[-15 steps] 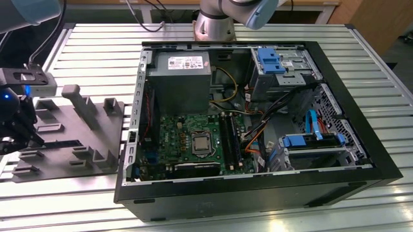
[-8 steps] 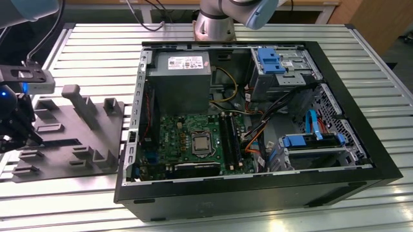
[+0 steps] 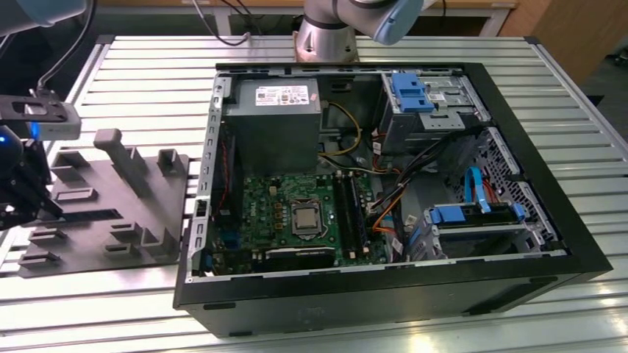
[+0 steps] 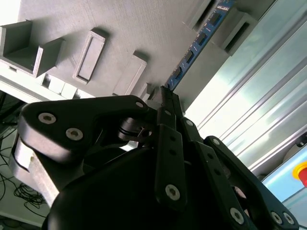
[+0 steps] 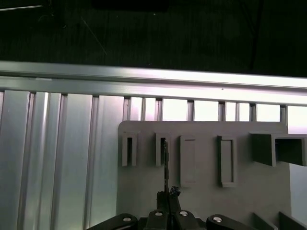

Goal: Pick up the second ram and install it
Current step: 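Pick up the second ram and move it above second insertion slot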

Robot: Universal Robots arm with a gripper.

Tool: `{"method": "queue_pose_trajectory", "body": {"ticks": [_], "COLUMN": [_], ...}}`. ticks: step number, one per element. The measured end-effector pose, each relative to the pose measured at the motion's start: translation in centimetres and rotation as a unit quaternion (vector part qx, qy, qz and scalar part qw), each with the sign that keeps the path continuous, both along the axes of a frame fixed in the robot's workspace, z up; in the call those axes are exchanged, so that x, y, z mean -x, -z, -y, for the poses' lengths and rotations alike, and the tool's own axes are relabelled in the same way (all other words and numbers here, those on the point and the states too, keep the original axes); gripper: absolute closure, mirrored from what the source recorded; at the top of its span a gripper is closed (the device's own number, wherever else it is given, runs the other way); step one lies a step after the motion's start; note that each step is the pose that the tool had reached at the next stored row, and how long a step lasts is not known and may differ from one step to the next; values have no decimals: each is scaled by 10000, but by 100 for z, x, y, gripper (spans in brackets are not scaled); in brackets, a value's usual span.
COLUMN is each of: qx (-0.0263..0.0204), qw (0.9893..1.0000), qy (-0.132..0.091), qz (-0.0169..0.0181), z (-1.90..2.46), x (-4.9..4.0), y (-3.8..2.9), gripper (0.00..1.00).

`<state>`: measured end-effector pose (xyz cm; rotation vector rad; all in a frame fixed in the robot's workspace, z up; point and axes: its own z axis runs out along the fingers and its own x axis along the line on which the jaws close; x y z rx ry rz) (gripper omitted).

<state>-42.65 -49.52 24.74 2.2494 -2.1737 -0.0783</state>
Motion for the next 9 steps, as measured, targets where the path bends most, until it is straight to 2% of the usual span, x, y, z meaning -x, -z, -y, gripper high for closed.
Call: {"method": "queue_pose_trajectory", "body": {"ticks": [9], "qx": [0], "qw": [10000], "qy": [0], "qz": [0], "z": [0], "x": [0], "y": [-72], "gripper": [89]}}
